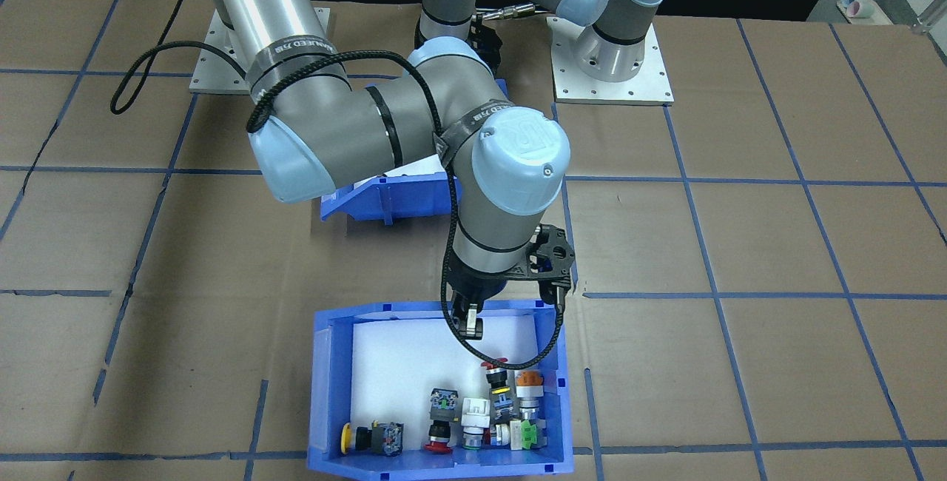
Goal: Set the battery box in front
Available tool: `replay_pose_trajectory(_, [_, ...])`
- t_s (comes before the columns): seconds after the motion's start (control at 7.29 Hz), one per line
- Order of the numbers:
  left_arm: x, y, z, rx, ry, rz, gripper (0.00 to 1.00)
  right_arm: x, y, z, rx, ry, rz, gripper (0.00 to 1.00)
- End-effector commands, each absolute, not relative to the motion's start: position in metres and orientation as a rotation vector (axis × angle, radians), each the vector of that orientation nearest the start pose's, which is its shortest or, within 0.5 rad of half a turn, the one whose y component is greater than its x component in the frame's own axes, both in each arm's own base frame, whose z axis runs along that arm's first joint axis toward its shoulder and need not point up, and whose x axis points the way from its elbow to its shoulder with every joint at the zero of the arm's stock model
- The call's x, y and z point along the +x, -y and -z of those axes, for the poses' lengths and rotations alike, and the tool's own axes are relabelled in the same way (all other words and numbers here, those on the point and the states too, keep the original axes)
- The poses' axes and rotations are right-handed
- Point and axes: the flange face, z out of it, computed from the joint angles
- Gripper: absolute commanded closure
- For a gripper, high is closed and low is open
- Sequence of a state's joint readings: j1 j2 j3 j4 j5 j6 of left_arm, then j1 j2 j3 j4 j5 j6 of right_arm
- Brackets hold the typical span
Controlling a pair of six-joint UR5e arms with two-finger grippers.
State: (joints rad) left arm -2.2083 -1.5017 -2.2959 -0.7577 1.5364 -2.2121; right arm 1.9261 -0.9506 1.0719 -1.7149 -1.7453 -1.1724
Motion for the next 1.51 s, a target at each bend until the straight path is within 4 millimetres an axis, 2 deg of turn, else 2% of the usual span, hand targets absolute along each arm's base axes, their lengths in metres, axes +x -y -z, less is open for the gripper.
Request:
replay_pose_trajectory(0.0, [-0.3,0.27,-0.29,-2.231,-2.425,0.068,1.0,0.27,0.673,-0.4,-2.294,-2.394,-0.177,1.0])
replay_pose_trajectory(0.14, [-0.273,0.292,-0.299,-2.219,-2.435,0.089,1.0,0.214,0.679,-0.407,-2.318,-2.393,-0.243,1.0])
replay_pose_trajectory(0.27, [-0.248,0.316,-0.299,-2.215,-2.432,0.103,0.99,0.17,0.668,-0.412,-2.293,-2.395,-0.255,1.0])
replay_pose_trajectory(0.41, [-0.23,0.339,-0.299,-2.182,-2.452,0.116,1.0,0.122,0.654,-0.417,-2.286,-2.398,-0.243,1.0])
replay_pose_trajectory(0.55, [-0.221,0.355,-0.302,-2.187,-2.456,0.118,1.0,0.083,0.641,-0.423,-2.326,-2.371,-0.233,1.0])
replay_pose_trajectory(0.69, [-0.224,0.38,-0.301,-2.192,-2.446,0.114,1.0,0.049,0.625,-0.422,-2.35,-2.348,-0.235,1.0])
replay_pose_trajectory(0.82, [-0.234,0.419,-0.307,-2.212,-2.439,0.123,1.0,0.028,0.608,-0.418,-2.339,-2.348,-0.202,1.0])
replay_pose_trajectory(0.96, [-0.247,0.458,-0.312,-2.223,-2.443,0.134,1.0,0.024,0.591,-0.414,-2.339,-2.336,-0.209,1.0])
replay_pose_trajectory(1.1, [-0.255,0.487,-0.305,-2.225,-2.439,0.128,1.0,0.024,0.578,-0.408,-2.337,-2.321,-0.223,1.0])
replay_pose_trajectory(1.37, [-0.275,0.545,-0.292,-2.256,-2.439,0.116,0.99,0.011,0.561,-0.404,-2.333,-2.293,-0.205,1.0])
